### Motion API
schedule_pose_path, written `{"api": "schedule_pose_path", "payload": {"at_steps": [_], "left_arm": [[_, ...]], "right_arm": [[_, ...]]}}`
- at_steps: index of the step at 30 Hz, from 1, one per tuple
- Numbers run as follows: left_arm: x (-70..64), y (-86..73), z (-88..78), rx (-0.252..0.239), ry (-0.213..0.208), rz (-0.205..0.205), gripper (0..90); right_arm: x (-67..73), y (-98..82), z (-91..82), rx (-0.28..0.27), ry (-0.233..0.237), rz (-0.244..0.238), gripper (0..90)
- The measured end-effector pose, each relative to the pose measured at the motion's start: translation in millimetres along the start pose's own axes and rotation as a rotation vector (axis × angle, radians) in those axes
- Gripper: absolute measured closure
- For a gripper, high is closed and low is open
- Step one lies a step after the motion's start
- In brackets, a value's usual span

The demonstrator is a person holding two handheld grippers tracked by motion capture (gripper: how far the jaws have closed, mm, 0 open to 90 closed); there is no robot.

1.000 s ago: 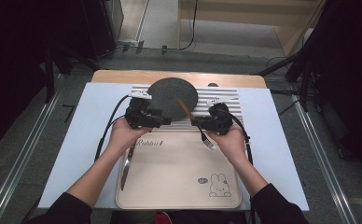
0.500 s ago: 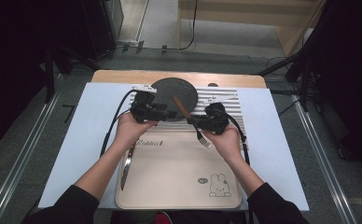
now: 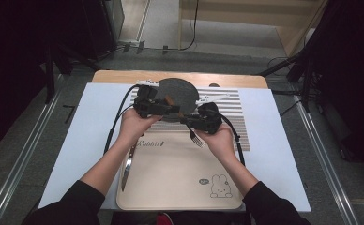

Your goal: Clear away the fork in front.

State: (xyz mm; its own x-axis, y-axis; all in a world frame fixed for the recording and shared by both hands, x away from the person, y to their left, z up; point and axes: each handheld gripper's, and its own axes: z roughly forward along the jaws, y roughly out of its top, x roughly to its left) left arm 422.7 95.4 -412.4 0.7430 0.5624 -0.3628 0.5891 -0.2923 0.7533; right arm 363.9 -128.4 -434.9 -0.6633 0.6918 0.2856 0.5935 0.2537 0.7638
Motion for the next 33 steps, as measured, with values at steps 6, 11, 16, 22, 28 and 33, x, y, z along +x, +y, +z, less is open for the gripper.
{"api": "schedule_pose_path", "payload": {"at_steps": [6,11,16,22,28,33], "left_arm": [[1.4,0.7,0.3,-0.004,-0.014,-0.022,35.1],[2.0,1.0,0.1,-0.004,-0.018,-0.038,36.4],[1.3,1.3,-1.1,-0.01,-0.008,-0.041,43.3],[2.2,0.7,-0.5,-0.006,-0.012,-0.061,50.8],[4.9,-0.4,-2.6,-0.025,-0.037,-0.088,57.8],[7.1,-0.8,-3.0,-0.03,-0.076,-0.112,62.4]], "right_arm": [[5.8,1.0,0.7,-0.005,0.015,-0.018,75.7],[7.1,1.4,2.8,-0.007,0.021,-0.018,75.7],[7.9,1.6,2.1,-0.019,0.012,-0.02,75.7],[8.2,1.7,1.8,-0.03,0.007,-0.021,75.7],[7.9,1.5,2.0,-0.032,0.011,-0.02,75.8],[8.8,1.4,2.5,-0.031,0.013,-0.02,75.8]]}}
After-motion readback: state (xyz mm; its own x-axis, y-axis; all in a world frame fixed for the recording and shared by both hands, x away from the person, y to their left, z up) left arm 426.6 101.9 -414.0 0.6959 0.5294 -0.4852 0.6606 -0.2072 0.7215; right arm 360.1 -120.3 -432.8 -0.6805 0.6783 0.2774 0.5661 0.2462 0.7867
